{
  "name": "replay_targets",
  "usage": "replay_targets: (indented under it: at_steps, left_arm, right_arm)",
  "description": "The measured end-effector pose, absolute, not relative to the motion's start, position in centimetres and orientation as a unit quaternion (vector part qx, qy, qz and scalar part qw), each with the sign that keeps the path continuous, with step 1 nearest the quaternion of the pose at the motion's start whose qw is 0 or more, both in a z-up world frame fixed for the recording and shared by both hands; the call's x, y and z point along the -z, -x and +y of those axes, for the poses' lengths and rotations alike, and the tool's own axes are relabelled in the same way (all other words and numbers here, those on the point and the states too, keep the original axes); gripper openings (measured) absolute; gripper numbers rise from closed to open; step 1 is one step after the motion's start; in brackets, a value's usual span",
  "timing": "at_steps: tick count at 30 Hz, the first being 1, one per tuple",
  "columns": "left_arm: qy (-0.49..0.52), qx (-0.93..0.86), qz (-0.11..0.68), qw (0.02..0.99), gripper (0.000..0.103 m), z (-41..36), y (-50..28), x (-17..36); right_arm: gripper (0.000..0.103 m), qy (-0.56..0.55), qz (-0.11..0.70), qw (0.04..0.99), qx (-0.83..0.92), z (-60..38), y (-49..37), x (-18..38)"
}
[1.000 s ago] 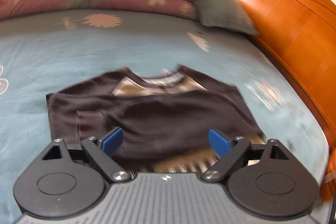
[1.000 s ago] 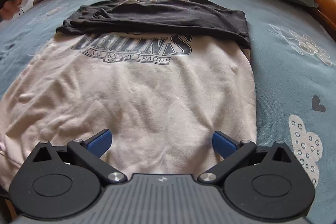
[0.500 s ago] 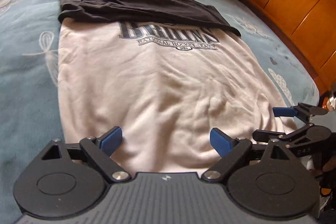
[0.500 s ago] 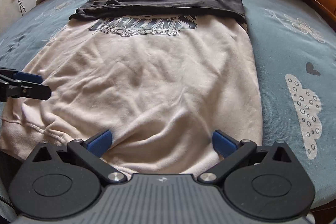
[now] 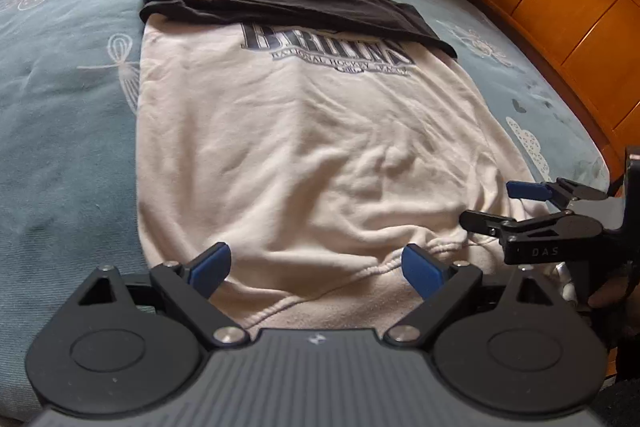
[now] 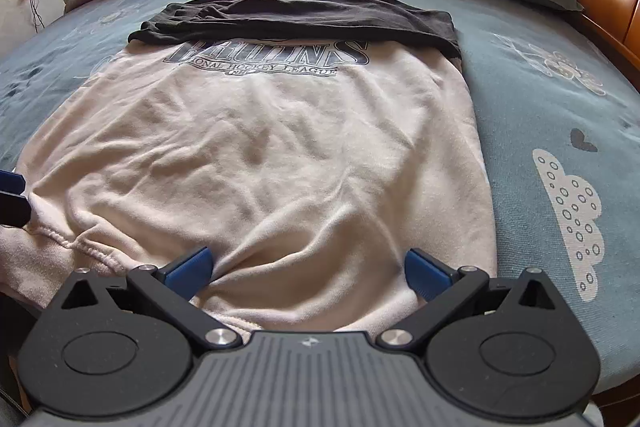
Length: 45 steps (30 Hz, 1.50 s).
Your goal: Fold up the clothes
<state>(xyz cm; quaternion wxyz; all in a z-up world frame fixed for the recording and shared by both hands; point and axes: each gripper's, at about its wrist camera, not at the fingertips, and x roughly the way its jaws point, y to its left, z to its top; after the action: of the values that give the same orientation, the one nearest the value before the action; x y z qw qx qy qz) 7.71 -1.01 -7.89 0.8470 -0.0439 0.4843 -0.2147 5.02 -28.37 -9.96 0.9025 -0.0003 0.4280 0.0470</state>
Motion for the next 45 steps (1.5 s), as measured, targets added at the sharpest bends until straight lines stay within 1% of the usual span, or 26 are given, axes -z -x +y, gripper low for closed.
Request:
replay_targets:
  at_steps: [1,2,6,9,12,16,19,22,26,30,34,36,37,45]
  left_arm:
    - [0.041,0.212,0.484,0.848,0.092,-1.2,-7.5,8.3]
    - [0.038,0.209,0.483,0.849,0.096,-1.3,-7.4,8.6]
    - [0.027,0.207,0.483,0.851,0.097,-1.7,-7.1,8.7]
    - [0.038,0.202,0.494,0.845,0.097,-1.6,-7.5,8.4]
    - [0.045,0.197,0.493,0.847,0.096,-1.5,-7.9,7.2]
    - [0.049,0.207,0.477,0.853,0.097,-1.6,-9.2,5.3]
    - [0.044,0.213,0.473,0.854,0.097,-2.4,-11.1,4.9]
    - [0.038,0.2,0.484,0.851,0.097,-3.3,-13.1,5.6]
    - [0.063,0.201,0.495,0.843,0.097,-3.6,-14.3,6.7]
    - [0.065,0.199,0.506,0.837,0.097,-3.8,-14.8,7.8]
    - [0.07,0.2,0.507,0.835,0.097,-3.5,-15.4,8.2]
    - [0.073,0.201,0.507,0.835,0.097,-3.5,-15.7,8.1]
    - [0.075,0.202,0.506,0.835,0.097,-3.5,-15.8,8.1]
    - [0.077,0.209,0.505,0.834,0.097,-3.3,-15.9,8.0]
  right_arm:
    - [0.103,-0.002,0.433,0.9,-0.049,-28.5,-5.1,9.7]
    - [0.103,-0.015,0.433,0.9,-0.051,-28.8,-5.1,9.4]
    - [0.103,-0.058,0.392,0.916,-0.06,-30.4,-4.6,7.6]
    - [0.103,-0.106,0.395,0.909,-0.081,-31.3,-5.7,7.5]
    - [0.103,-0.146,0.411,0.897,-0.071,-32.3,-6.2,8.7]
    - [0.103,-0.153,0.419,0.893,-0.051,-34.1,-5.4,9.0]
    - [0.103,-0.182,0.392,0.9,-0.059,-35.6,-5.7,7.4]
    - [0.103,-0.208,0.37,0.903,-0.061,-36.9,-8.3,6.0]
    - [0.103,-0.224,0.359,0.904,-0.065,-38.2,-14.1,5.2]
    - [0.103,-0.259,0.355,0.895,-0.074,-39.6,-19.9,5.9]
    - [0.103,-0.286,0.375,0.879,-0.072,-41.0,-24.8,7.7]
    - [0.103,-0.287,0.399,0.868,-0.066,-41.5,-26.7,9.1]
    - [0.103,-0.28,0.395,0.872,-0.066,-41.8,-27.1,9.3]
    - [0.103,-0.168,0.417,0.892,-0.048,-40.6,-28.5,8.6]
